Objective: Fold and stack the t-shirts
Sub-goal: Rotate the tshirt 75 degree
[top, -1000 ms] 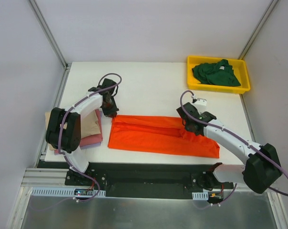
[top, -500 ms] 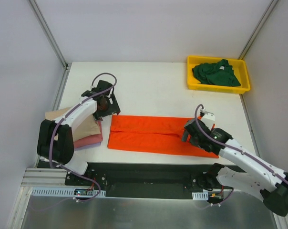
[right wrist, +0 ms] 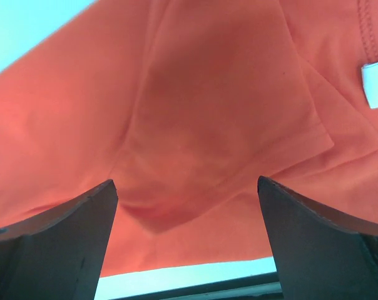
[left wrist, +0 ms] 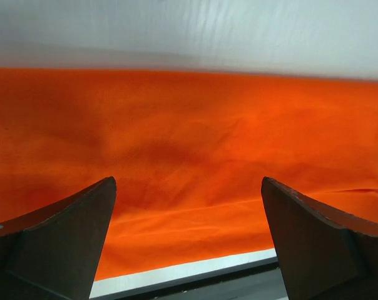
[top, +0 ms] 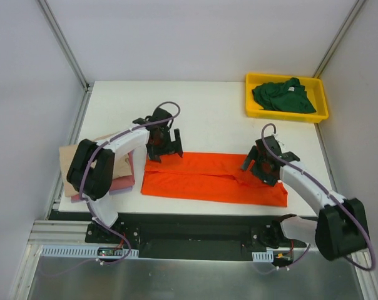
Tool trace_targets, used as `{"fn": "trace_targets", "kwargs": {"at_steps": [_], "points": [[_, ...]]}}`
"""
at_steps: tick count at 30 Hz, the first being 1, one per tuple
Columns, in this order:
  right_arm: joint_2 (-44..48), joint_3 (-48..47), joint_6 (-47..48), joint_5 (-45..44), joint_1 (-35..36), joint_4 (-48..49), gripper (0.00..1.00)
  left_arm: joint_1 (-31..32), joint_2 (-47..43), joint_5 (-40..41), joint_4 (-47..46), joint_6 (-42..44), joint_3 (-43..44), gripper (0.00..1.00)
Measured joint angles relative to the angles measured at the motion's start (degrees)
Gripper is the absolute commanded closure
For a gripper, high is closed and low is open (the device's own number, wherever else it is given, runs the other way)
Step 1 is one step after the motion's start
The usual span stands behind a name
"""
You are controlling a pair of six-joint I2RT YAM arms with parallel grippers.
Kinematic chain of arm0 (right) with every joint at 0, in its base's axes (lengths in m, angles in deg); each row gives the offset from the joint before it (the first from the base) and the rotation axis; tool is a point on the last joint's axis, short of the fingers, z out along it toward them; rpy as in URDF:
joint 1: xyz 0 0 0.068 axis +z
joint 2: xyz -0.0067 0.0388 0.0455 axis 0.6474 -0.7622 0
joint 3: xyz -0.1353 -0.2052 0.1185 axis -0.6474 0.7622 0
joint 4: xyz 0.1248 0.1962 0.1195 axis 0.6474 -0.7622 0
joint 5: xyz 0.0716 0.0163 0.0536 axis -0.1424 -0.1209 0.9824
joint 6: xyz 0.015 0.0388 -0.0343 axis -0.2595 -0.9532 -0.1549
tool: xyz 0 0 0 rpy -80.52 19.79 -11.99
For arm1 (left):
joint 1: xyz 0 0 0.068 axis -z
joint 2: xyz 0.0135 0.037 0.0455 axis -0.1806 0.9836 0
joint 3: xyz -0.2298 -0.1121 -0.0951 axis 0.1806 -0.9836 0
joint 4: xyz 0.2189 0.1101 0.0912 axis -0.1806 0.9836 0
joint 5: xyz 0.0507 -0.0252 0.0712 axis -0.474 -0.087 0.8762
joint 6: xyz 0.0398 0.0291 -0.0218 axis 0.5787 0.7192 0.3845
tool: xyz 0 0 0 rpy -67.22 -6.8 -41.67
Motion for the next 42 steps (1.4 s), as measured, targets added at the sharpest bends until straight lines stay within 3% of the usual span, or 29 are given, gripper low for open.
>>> {"fn": "trace_targets", "kwargs": {"at_steps": [4,12,16,23,25,31,37,42], "points": [[-10.3,-0.7,2.5,3.0,-3.1,2.0,0.04,1.3,3.1,-2.6,-1.7,-0.3,-6.1,0.01],[-32.0,-18.6,8.5,7.9,-3.3,3.0,0.04,1.0,-8.8,-3.7,-4.9,-4.3,-20.5,0.01],[-47.2,-38.4,11.3,12.6,-2.7,1.4,0.04,3.2,-11.3,-4.9,-4.6,-8.7,-23.1,0.01],[-80.0,-92.1,15.3,18.3,-1.8,-7.3,0.04,15.4,-7.4,-6.8,-4.9,-14.5,-18.8,0.01],[-85.5,-101.6,16.1,19.4,-1.8,-7.0,0.04,18.8,-5.7,-6.9,-5.4,-15.0,-15.8,0.01],[-81.1,-94.0,18.9,21.1,-2.3,-2.6,0.04,23.2,-5.1,-7.0,-6.8,-14.9,-10.2,0.01],[-72.1,-91.8,27.6,15.7,-0.7,-6.7,0.04,23.2,-13.7,-2.7,-7.3,-14.5,-15.0,0.01],[-49.2,-67.2,36.6,10.5,4.4,-5.4,0.04,15.8,-24.5,-1.4,-4.6,-13.7,-23.8,0.01]]}}
